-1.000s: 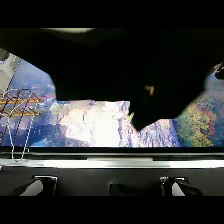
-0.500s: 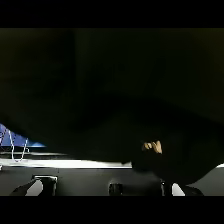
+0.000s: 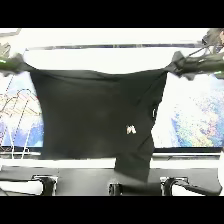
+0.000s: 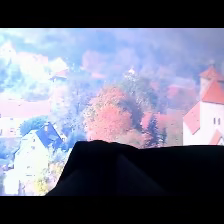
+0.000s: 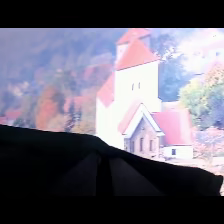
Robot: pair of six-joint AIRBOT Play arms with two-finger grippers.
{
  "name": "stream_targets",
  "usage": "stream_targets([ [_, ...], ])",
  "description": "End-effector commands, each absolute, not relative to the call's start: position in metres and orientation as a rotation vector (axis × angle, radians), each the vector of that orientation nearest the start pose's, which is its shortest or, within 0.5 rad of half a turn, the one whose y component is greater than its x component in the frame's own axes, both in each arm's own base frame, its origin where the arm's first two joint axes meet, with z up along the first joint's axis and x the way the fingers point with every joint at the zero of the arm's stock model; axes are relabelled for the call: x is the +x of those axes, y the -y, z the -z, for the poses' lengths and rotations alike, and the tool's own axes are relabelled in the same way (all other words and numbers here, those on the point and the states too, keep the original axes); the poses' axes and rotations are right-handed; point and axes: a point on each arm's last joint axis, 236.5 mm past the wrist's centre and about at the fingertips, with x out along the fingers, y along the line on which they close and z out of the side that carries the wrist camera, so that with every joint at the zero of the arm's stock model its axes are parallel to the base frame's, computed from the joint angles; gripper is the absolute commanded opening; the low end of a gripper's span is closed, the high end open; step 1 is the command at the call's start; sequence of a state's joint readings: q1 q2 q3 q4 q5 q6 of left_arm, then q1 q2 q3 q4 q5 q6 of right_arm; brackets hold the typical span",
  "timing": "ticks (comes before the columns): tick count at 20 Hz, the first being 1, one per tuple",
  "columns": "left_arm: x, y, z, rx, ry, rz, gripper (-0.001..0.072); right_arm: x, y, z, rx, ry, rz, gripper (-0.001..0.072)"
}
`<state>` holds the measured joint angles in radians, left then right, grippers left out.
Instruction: Fold the clothes and pants, and hang the long-sleeved shirts on hangers.
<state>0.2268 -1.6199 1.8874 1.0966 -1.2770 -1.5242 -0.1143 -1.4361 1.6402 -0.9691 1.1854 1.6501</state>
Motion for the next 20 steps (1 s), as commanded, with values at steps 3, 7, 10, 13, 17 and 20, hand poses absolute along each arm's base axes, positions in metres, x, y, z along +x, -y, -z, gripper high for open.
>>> stream_targets([
  [3,0.609,0.001,-0.001,-0.406,-0.958,0.126,0.0012,0.573,-0.042,-0.031,0.635,-0.902,-0.087,0.0029],
  [7,0.617,-0.005,0.033,-0.406,-0.99,0.108,0.0012,0.586,-0.027,0.0,0.653,-0.9,-0.038,0.0029],
  [10,0.586,-0.007,0.048,-0.365,-1.133,0.141,0.0012,0.56,-0.026,0.01,0.671,-1.028,-0.047,0.0029],
  [13,0.558,0.004,0.057,-0.312,-1.251,0.221,0.0012,0.512,-0.038,0.029,0.645,-1.253,-0.086,0.003],
  [17,0.533,0.003,0.071,-0.276,-1.367,0.23,0.0012,0.477,-0.036,0.046,0.538,-1.411,-0.074,0.003],
  [20,0.521,0.009,0.085,-0.279,-1.434,0.245,0.0013,0.469,-0.038,0.057,0.503,-1.454,-0.059,0.003],
])
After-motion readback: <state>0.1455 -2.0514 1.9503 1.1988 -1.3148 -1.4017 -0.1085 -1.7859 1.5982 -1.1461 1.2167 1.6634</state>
